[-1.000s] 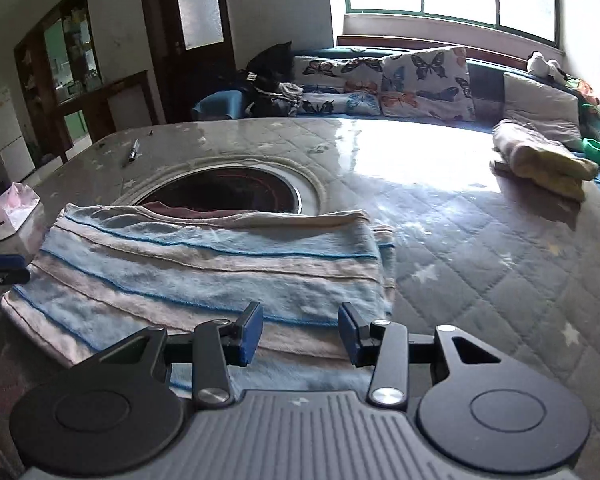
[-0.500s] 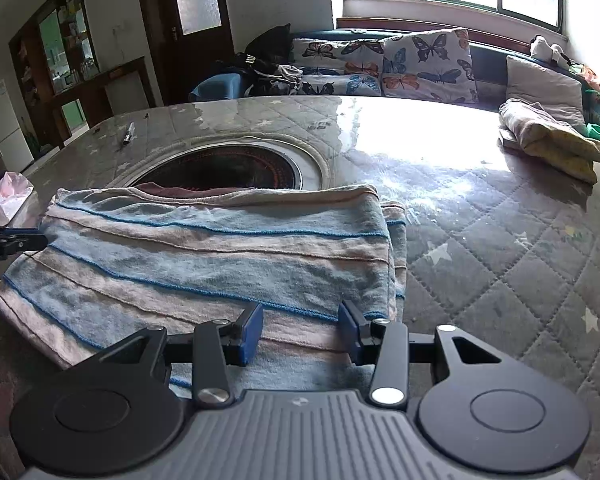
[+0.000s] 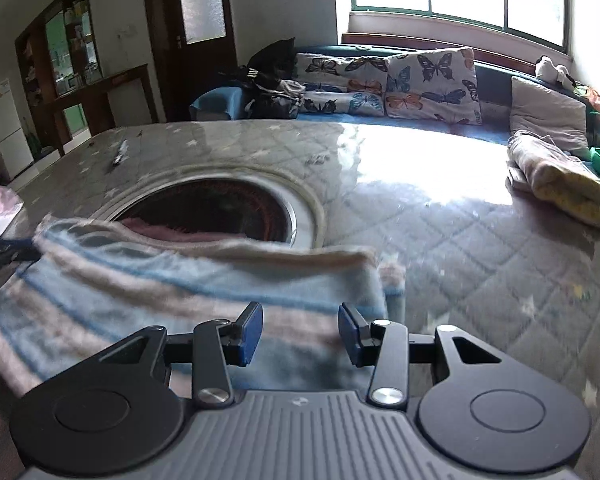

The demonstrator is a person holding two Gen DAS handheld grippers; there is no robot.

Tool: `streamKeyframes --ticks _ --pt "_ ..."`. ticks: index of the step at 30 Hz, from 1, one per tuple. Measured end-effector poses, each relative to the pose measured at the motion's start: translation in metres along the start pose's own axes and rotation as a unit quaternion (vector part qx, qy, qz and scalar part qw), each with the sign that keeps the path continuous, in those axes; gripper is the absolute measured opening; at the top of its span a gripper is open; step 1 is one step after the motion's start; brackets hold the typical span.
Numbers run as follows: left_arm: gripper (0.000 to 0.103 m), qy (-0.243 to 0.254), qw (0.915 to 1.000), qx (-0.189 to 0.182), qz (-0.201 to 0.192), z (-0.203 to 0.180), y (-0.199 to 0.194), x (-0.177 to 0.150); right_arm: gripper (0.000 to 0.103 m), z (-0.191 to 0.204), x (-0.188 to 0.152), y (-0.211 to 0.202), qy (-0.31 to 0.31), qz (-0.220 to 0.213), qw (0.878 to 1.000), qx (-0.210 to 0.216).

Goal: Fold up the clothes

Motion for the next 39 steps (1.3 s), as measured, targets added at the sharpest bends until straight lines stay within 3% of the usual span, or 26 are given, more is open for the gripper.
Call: streamKeyframes --ticks 6,17,20,24,29,39 --pt "0.030 0.000 1.0000 -0.001 0.004 0.002 0.005 -0.002 0.041 -0.024 0.016 0.036 0.031 0.016 0.999 -0.010" --pt "0.030 -0.010 0.9999 -0.001 -0.002 -0.001 -0.010 -0.004 0.041 -0.016 0.021 0.046 0.024 0.017 0.999 -0.015" --pt "0.036 -0.017 0.9998 0.003 -0.006 -0.001 -0.024 -0.009 0.041 -0.008 0.022 0.039 0.012 0.010 1.000 -0.024" --pt "0.044 -0.047 0.9988 0.014 0.004 0.002 -0.039 -0.020 0.042 0.009 0.023 0.023 -0.007 0.000 1.000 -0.002" --pt "0.045 -0.092 0.9953 0.021 0.023 0.007 -0.044 -0.033 0.042 0.048 0.022 0.006 -0.047 -0.005 0.998 0.041" --pt "0.045 -0.130 0.9903 0.004 0.049 0.001 -0.049 -0.041 0.042 0.116 0.029 -0.012 -0.105 -0.001 0.988 0.112"
Point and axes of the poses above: each gripper's, at about its wrist camera, not at the fingertips, and y roughly the way its jaws point, z to its left, x to its top, the point moved 4 cm from there along y, roughly the way its jaws point, and after that the axes turned 1 degree about y, right-handed, at the moved point
